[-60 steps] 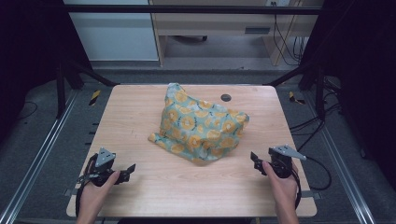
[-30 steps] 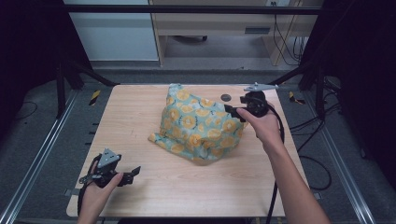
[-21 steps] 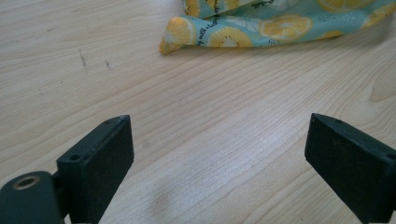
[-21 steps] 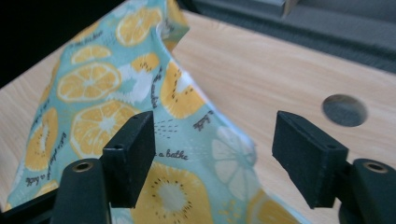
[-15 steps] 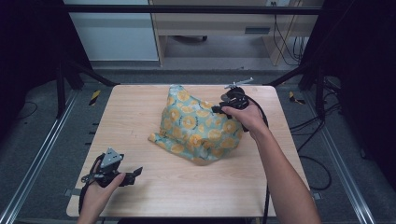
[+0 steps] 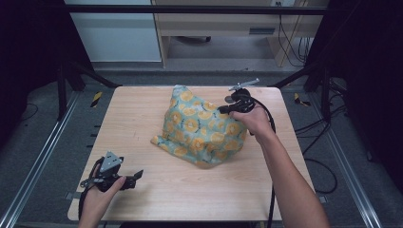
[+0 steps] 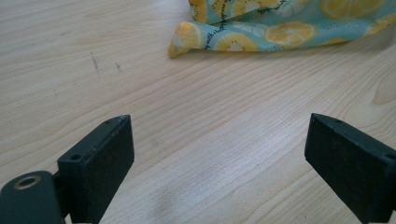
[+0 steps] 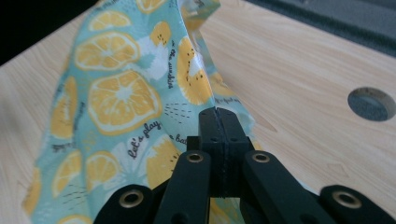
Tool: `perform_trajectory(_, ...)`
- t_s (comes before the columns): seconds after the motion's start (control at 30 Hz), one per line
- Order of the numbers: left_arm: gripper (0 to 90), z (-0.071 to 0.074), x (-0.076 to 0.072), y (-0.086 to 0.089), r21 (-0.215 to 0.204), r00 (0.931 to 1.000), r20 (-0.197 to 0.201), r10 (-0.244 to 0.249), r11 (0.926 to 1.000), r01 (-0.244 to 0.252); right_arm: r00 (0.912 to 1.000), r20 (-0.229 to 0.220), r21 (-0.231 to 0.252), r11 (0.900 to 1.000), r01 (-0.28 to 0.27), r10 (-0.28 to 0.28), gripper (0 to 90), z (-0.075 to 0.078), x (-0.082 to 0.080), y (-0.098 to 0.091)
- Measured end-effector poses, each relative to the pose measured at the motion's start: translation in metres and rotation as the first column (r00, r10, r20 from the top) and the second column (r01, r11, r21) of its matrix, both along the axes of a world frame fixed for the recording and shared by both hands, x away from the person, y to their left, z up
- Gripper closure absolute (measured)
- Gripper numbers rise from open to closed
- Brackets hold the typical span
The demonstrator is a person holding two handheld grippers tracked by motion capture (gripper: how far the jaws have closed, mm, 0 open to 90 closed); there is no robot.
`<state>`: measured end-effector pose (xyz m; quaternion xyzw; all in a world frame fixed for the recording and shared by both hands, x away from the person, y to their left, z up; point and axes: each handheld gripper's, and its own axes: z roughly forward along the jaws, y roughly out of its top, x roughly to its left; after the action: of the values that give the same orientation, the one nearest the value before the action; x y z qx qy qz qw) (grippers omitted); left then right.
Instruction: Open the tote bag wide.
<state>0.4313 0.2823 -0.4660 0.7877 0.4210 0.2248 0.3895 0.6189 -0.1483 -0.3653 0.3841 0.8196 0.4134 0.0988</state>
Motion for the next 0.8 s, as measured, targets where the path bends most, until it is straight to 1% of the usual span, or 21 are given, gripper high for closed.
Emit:
perform_trajectory(0.03,7.7,0.000,0.000,0.000,0.001,1.0000,-0.001,0.004,1.0000,-0.004,1.0000,0.010,0.010,0.9999,-0.003,0.003,90.0,0.004,-0.004,0.001)
perform_trajectory(0.07,7.7,0.000,0.001,0.001,0.002,1.0000,0.000,0.007,1.0000,-0.007,0.9994,0.032,0.033,0.9994,-0.013,0.012,90.0,0.012,-0.014,0.002)
perform_trajectory(0.1,7.7,-0.001,0.001,0.001,0.001,1.0000,0.000,0.009,1.0000,-0.009,0.9991,0.040,0.044,0.9988,-0.019,0.017,90.0,0.014,-0.018,0.003)
perform_trajectory(0.13,7.8,-0.001,0.001,0.001,0.000,0.9999,0.001,0.012,0.9999,-0.012,0.9984,0.051,0.052,0.9983,-0.026,0.023,90.0,0.018,-0.024,0.004)
perform_trajectory(0.17,7.8,-0.001,0.000,0.001,-0.002,0.9999,0.002,0.014,0.9999,-0.014,0.9984,0.051,0.052,0.9983,-0.026,0.023,90.0,0.018,-0.024,0.004)
perform_trajectory(0.2,7.8,0.000,0.000,0.002,0.001,0.9999,0.007,0.015,0.9999,-0.015,0.9974,0.066,0.055,0.9979,-0.034,0.031,90.0,0.021,-0.030,0.004)
perform_trajectory(0.3,7.9,0.001,-0.002,0.002,-0.001,0.9998,0.010,0.015,0.9999,-0.015,0.9939,0.101,0.079,0.9955,-0.052,0.044,90.0,0.027,-0.053,0.007)
perform_trajectory(0.33,7.9,0.001,-0.003,0.002,0.003,0.9998,0.015,0.015,0.9999,-0.015,0.9898,0.128,0.088,0.9934,-0.073,0.062,90.0,0.030,-0.068,0.008)
perform_trajectory(0.37,8.0,0.002,-0.004,0.001,0.000,0.9997,0.019,0.016,0.9999,-0.016,0.9876,0.142,0.095,0.9922,-0.081,0.067,90.0,0.031,-0.076,0.009)
perform_trajectory(0.4,8.0,0.002,-0.004,0.002,0.000,0.9997,0.020,0.016,0.9999,-0.016,0.9862,0.149,0.100,0.9911,-0.088,0.072,90.0,0.031,-0.082,0.010)
perform_trajectory(0.43,8.0,0.003,-0.006,0.002,-0.006,0.9995,0.024,0.021,0.9998,-0.021,0.9862,0.149,0.100,0.9911,-0.088,0.072,90.0,0.031,-0.082,0.010)
perform_trajectory(0.47,8.1,0.003,-0.006,0.002,-0.006,0.9994,0.029,0.019,0.9998,-0.018,0.9830,0.162,0.101,0.9896,-0.103,0.085,90.0,0.031,-0.092,0.012)
perform_trajectory(0.5,8.1,0.004,-0.007,0.002,-0.005,0.9996,0.026,0.014,0.9999,-0.014,0.9787,0.180,0.113,0.9863,-0.120,0.099,90.0,0.030,-0.106,0.015)
perform_trajectory(0.53,8.1,0.004,-0.008,0.001,-0.009,0.9995,0.028,0.016,0.9998,-0.015,0.9787,0.180,0.113,0.9863,-0.120,0.099,90.0,0.030,-0.106,0.015)
perform_trajectory(0.57,8.1,0.005,-0.009,0.001,-0.010,0.9994,0.032,0.013,0.9999,-0.013,0.9732,0.196,0.116,0.9827,-0.144,0.120,90.0,0.028,-0.119,0.020)
perform_trajectory(0.6,8.1,0.006,-0.010,0.001,-0.013,0.9993,0.035,0.011,0.9999,-0.010,0.9700,0.205,0.114,0.9811,-0.156,0.131,90.0,0.026,-0.125,0.022)
perform_trajectory(0.63,8.1,0.007,-0.010,0.000,-0.016,0.9991,0.041,0.008,0.9998,-0.008,0.9700,0.205,0.114,0.9811,-0.156,0.131,90.0,0.026,-0.125,0.022)
perform_trajectory(0.67,8.1,0.009,-0.010,0.000,-0.021,0.9988,0.048,0.011,0.9997,-0.010,0.9670,0.212,0.110,0.9797,-0.167,0.141,90.0,0.024,-0.131,0.025)
perform_trajectory(0.7,8.2,0.010,-0.010,-0.001,-0.028,0.9986,0.051,0.014,0.9995,-0.012,0.9621,0.223,0.103,0.9776,-0.183,0.157,90.0,0.020,-0.140,0.030)
perform_trajectory(0.73,8.2,0.013,-0.009,-0.002,-0.041,0.9980,0.062,0.014,0.9991,-0.011,0.9621,0.223,0.103,0.9776,-0.183,0.157,90.0,0.020,-0.140,0.030)
perform_trajectory(0.8,8.4,0.018,-0.007,-0.005,-0.049,0.9971,0.075,0.005,0.9988,-0.001,0.9559,0.235,0.095,0.9747,-0.202,0.176,90.0,0.013,-0.152,0.037)
